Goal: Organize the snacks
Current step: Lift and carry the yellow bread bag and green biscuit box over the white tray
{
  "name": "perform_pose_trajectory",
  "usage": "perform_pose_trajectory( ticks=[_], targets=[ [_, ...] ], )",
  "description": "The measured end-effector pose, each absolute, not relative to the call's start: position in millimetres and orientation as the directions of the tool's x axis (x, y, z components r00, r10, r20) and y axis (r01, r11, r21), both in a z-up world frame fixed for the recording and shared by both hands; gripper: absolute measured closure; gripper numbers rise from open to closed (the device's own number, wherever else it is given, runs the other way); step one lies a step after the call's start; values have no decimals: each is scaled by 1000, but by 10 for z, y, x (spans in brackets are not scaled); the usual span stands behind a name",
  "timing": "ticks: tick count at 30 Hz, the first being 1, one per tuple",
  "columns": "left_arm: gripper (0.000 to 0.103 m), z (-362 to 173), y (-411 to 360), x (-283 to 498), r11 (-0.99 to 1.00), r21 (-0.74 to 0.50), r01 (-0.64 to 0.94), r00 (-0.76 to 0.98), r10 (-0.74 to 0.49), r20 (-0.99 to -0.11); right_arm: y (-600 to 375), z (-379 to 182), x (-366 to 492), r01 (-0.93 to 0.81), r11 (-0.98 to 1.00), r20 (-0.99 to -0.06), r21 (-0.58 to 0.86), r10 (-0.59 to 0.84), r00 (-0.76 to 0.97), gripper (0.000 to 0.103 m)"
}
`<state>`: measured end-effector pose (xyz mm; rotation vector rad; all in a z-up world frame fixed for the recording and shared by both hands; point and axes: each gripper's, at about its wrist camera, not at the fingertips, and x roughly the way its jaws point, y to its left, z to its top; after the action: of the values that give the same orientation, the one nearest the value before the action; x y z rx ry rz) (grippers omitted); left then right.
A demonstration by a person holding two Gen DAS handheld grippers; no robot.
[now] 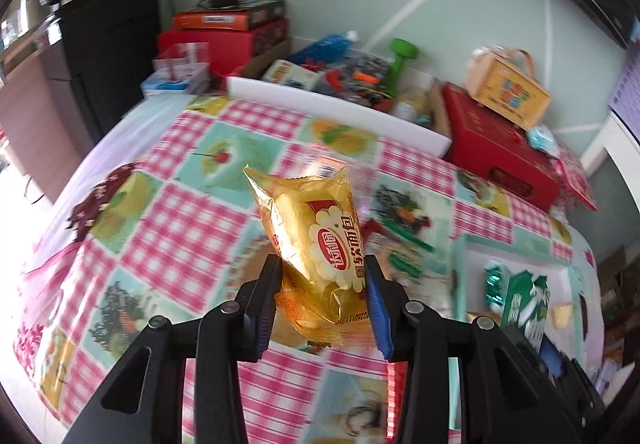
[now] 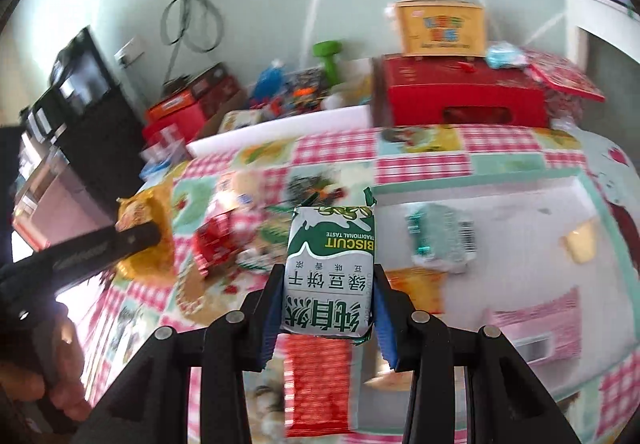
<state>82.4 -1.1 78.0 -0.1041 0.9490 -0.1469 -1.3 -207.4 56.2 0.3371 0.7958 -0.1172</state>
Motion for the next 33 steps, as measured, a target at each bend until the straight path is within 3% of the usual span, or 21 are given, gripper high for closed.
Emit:
perform_pose_trajectory(
  ticks=[12,20,33],
  targets=[
    [61,877,-1083,688,926,-151,346,516,-322,-794,-3132,456,-346,502,837,-744,218,-190,641,60],
    [61,697,-1945,581,839,-188,511,393,-422,-817,-3555,361,-524,589,773,-757,237,-233,611,60],
    [61,351,-2500,599,813,-193,549,320,-418,-850,-3746,236,-609,642,734,-780,222,-261,568,60]
  ],
)
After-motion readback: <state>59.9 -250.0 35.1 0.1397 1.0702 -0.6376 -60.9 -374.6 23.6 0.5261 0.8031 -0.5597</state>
